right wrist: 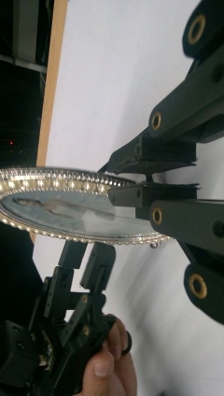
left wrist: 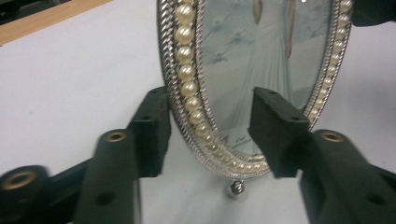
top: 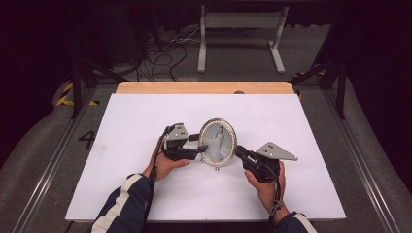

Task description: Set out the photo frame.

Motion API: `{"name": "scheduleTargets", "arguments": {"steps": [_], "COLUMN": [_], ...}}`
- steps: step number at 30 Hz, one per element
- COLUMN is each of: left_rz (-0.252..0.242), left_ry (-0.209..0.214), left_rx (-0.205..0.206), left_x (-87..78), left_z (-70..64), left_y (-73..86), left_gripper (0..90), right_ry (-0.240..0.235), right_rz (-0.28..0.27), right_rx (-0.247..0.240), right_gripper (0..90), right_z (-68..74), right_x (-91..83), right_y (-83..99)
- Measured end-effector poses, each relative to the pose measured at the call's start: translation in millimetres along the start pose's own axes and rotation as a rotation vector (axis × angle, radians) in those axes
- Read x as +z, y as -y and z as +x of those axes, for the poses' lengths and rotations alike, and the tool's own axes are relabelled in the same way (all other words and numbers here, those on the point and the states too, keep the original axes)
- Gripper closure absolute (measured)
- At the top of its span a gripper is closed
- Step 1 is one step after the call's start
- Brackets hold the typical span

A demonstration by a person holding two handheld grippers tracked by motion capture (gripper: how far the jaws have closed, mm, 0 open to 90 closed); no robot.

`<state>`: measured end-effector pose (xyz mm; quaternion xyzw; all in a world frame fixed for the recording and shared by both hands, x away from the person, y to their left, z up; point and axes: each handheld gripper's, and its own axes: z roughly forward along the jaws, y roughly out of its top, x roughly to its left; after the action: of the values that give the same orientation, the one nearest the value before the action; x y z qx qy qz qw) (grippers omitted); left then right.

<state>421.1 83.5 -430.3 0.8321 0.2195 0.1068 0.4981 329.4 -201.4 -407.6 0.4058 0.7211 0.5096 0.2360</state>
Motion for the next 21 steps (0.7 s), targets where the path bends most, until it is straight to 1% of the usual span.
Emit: {"name": "scheduleTargets", "arguments": {"steps": [1, 2, 4, 6, 8, 10, 11, 12, 13, 16, 18, 21], "left_rz": [0.002, 0.011, 0.023, 0.029, 0.034, 0.049, 0.059, 0.059, 0.077, 0.085, 0.099, 0.105], "left_ry": [-0.001, -0.013, -0.028, -0.035, -0.029, -0.039, -0.045, -0.045, -0.051, -0.052, -0.064, -0.067], "left_rx": [0.004, 0.021, 0.048, 0.046, 0.041, 0.047, 0.056, 0.056, 0.063, 0.053, 0.069, 0.069], "left_x": [-1.1, -1.9, -2.5, -3.4, -4.9, -6.2, -6.7, -6.7, -7.4, -9.3, -11.1, -13.2], "left_z": [0.2, -0.7, -2.9, -3.1, -2.3, -4.5, -5.4, -5.4, -6.5, -8.0, -10.3, -12.2], "left_y": [-0.5, -1.0, -1.9, -1.8, -1.0, -0.9, -0.9, -0.9, 0.4, 1.5, 0.9, 1.4], "left_gripper": [56.2, 57.6, 58.7, 59.8, 62.5, 63.3, 63.3, 63.3, 63.7, 64.2, 64.8, 64.9], "right_ry": [0.012, 0.021, 0.014, 0.01, 0.015, 0.014, 0.014, 0.013, 0.016, 0.019, 0.025, 0.022], "right_rz": [0.002, 0.004, 0.003, 0.0, 0.001, -0.001, -0.001, 0.0, 0.002, 0.003, 0.004, 0.006], "right_rx": [-0.009, -0.019, -0.009, 0.003, -0.002, 0.003, 0.003, 0.0, 0.0, -0.009, -0.014, -0.009], "right_gripper": [83.0, 83.4, 83.8, 84.1, 84.0, 84.0, 83.9, 83.9, 83.9, 83.7, 83.8, 83.9], "right_z": [1.1, 1.6, 0.2, -0.4, -0.5, -1.2, -1.5, -1.8, -1.9, -1.7, -1.9, -2.4], "right_x": [0.5, 0.7, 1.0, 1.5, 2.1, 3.1, 3.6, 4.3, 4.7, 6.5, 7.7, 8.6], "right_y": [0.4, 1.0, 1.4, 1.7, 1.4, 1.5, 1.3, 1.0, 0.6, 0.0, -0.5, -1.0]}}
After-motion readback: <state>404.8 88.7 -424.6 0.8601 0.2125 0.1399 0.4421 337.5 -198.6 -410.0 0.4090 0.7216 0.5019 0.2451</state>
